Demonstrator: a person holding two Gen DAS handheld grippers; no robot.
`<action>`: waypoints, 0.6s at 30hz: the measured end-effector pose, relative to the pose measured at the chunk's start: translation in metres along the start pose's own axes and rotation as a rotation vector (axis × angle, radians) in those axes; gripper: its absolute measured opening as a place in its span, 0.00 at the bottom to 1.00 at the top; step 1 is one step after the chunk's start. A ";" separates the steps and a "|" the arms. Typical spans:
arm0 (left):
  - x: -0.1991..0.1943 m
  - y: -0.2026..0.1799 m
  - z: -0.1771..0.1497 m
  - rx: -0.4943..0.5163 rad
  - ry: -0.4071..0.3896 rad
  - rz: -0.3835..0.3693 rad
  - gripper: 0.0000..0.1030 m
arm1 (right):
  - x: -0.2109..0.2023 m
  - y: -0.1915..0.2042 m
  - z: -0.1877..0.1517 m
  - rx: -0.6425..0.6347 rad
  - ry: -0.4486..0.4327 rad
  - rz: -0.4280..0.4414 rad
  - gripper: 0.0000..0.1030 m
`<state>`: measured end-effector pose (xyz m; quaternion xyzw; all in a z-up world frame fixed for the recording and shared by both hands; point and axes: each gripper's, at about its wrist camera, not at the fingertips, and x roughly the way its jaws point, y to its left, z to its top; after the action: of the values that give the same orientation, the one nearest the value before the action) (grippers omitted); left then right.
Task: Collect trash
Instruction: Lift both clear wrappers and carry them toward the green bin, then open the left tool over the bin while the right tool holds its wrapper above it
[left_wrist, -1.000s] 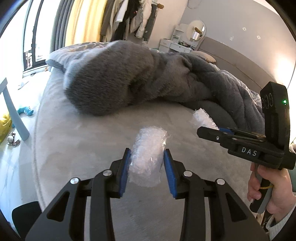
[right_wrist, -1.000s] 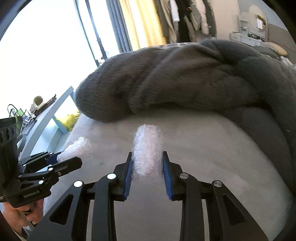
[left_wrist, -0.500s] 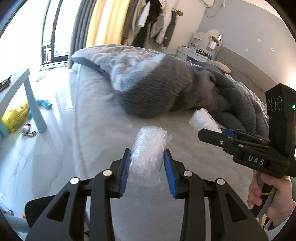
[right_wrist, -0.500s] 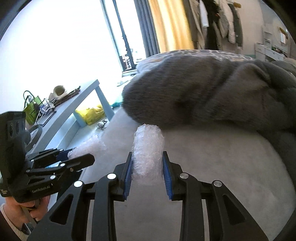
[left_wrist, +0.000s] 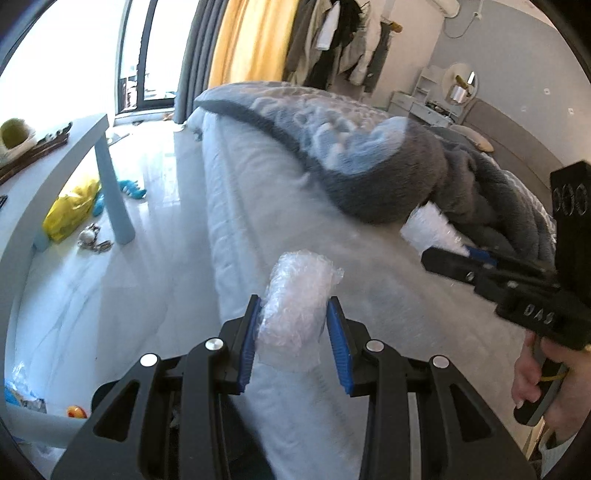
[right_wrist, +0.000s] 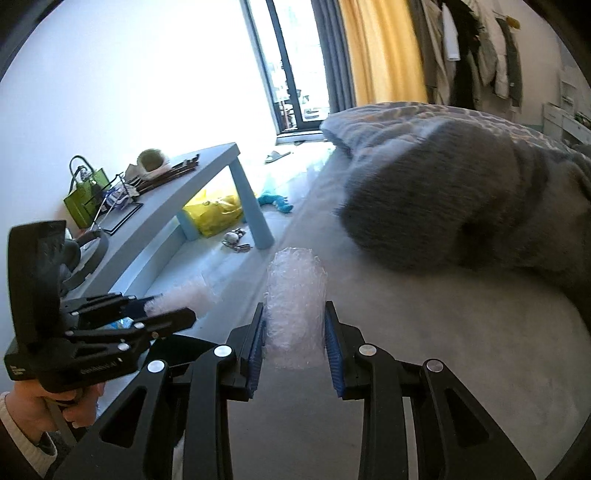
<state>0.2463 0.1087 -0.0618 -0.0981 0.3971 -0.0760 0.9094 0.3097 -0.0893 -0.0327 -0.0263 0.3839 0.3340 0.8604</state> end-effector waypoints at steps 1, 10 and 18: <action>-0.001 0.004 -0.002 -0.002 0.007 0.005 0.37 | 0.001 0.003 0.001 -0.002 0.000 0.005 0.30; 0.000 0.044 -0.020 -0.029 0.113 0.073 0.37 | 0.020 0.046 0.010 -0.030 0.010 0.059 0.30; 0.010 0.080 -0.048 -0.117 0.243 0.088 0.37 | 0.047 0.088 0.011 -0.061 0.054 0.107 0.30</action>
<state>0.2222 0.1780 -0.1202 -0.1234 0.5119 -0.0242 0.8498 0.2870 0.0078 -0.0383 -0.0409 0.3977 0.3905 0.8293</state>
